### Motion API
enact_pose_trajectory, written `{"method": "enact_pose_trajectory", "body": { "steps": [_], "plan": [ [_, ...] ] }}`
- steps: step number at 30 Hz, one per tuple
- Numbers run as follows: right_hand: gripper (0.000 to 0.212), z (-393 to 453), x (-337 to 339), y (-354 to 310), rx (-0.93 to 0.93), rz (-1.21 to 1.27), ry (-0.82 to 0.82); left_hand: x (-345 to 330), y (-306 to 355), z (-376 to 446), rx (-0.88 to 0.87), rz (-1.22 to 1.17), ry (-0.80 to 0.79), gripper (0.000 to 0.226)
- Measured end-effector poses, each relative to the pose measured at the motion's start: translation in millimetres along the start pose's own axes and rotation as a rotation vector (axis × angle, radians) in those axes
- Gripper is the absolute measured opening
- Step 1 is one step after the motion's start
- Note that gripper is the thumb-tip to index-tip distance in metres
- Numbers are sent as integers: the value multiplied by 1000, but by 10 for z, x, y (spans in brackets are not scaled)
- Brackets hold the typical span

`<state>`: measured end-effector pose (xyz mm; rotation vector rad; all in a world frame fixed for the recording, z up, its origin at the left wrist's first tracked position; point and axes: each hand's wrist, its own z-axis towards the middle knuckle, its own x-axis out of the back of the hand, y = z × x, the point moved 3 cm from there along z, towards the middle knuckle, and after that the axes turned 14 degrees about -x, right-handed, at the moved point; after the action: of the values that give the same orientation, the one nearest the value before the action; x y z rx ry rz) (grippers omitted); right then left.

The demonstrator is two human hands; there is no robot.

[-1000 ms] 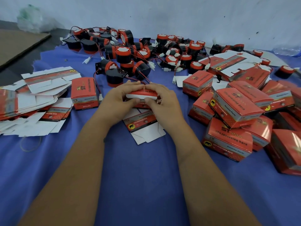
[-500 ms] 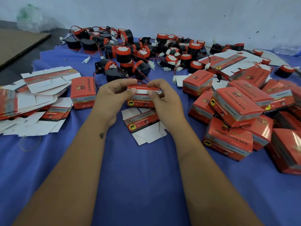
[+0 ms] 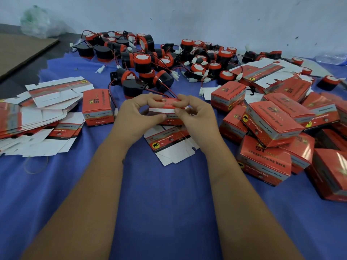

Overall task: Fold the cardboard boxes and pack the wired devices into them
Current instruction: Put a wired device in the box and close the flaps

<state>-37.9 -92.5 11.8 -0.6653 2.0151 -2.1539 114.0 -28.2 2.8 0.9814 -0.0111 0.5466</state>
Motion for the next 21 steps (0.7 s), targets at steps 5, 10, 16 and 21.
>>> {"method": "enact_pose_trajectory", "body": {
  "steps": [5, 10, 16, 21],
  "plan": [
    [26, 12, 18, 28, -8, -9, 40, -13, -3, -12, -2, 105, 23, 29],
    [31, 21, -15, 70, 33, -67, 79, -31, 76, -26, -113, 305, 16, 22],
    [28, 18, -30, 49, 56, -49, 74, -163, 31, -41, 0, 269, -170, 65],
    [38, -13, -37, 49, 36, 93, 51, -66, 87, -20, -78, 297, -29, 54]
  ]
}}
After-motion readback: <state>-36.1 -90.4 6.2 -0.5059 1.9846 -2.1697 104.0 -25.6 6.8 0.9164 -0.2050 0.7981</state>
